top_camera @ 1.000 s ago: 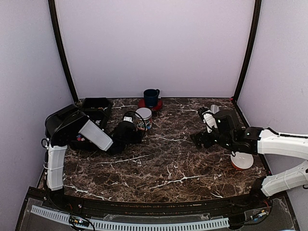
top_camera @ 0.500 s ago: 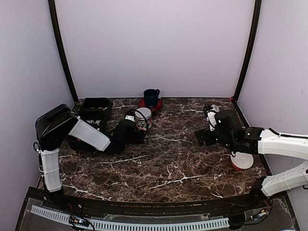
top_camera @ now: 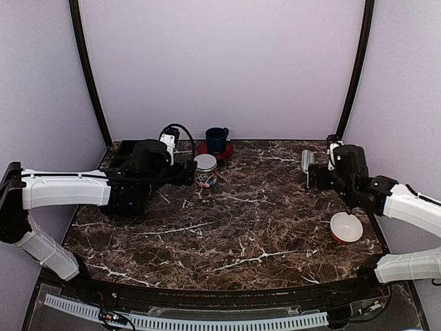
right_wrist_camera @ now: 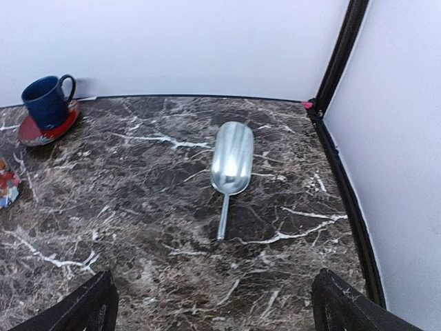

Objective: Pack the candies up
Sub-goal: Reset both arms

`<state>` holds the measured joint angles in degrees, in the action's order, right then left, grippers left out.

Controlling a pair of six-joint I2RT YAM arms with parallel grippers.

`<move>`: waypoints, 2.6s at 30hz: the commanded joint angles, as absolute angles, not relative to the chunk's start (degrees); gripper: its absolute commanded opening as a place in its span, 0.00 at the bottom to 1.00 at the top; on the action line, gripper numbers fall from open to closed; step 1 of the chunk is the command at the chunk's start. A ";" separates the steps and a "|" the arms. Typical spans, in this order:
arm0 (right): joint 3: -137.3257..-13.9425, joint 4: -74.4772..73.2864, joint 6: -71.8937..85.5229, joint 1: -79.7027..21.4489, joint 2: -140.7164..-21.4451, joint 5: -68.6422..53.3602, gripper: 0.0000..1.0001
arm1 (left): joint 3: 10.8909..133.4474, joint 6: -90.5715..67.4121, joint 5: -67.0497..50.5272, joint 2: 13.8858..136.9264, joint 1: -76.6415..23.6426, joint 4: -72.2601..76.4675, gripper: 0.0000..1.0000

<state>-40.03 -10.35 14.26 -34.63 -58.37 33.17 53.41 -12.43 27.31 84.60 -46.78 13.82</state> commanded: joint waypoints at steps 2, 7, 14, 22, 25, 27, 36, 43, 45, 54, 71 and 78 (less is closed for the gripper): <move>-40.70 -11.02 13.69 -25.81 -55.61 26.47 0.98 | 48.82 -11.40 22.26 74.78 -41.66 2.15 0.99; -42.95 -12.88 11.54 -17.95 -54.53 20.15 0.98 | 44.72 -10.30 18.32 63.82 -31.83 1.39 0.99; -44.51 -16.94 10.47 -14.07 -52.36 19.12 0.98 | 44.87 -11.39 8.53 53.94 -17.23 -8.55 0.99; -47.61 -24.76 12.07 -9.71 -45.25 19.49 0.97 | 41.06 -10.47 5.80 47.05 -10.89 -13.23 0.99; -47.62 -26.28 11.79 -9.65 -41.66 17.03 0.98 | 38.79 -10.91 4.30 44.30 -10.89 -13.27 0.99; -46.33 -25.69 10.85 -9.68 -38.58 14.93 0.98 | 37.38 -10.86 3.23 42.45 -10.83 -13.38 0.99; -41.54 -26.04 9.81 -9.76 -29.39 12.62 0.98 | 33.55 -10.05 1.46 35.08 -10.81 -15.48 0.99; -39.01 -25.34 9.13 -9.76 -23.79 9.08 0.98 | 30.38 -8.17 0.38 30.77 -10.86 -15.05 0.99; -39.07 -25.08 8.42 -9.77 -22.53 8.60 0.98 | 29.84 -7.52 0.08 30.08 -10.89 -14.66 0.99; -36.28 -23.72 7.16 -9.76 -15.27 9.18 0.98 | 27.34 -5.51 -0.18 25.07 -10.90 -12.44 0.99; -36.34 -23.91 7.43 -9.76 -15.27 9.99 0.98 | 24.59 -7.05 5.66 22.33 -10.87 -13.49 0.99; -36.46 -23.82 7.03 -9.77 -16.25 9.03 0.98 | 23.61 -7.19 8.09 21.76 -10.81 -13.03 0.99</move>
<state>-36.71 -26.50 7.55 -9.91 -15.55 9.37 24.99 -6.70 6.17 22.55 -11.14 -14.44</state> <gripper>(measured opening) 0.976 0.988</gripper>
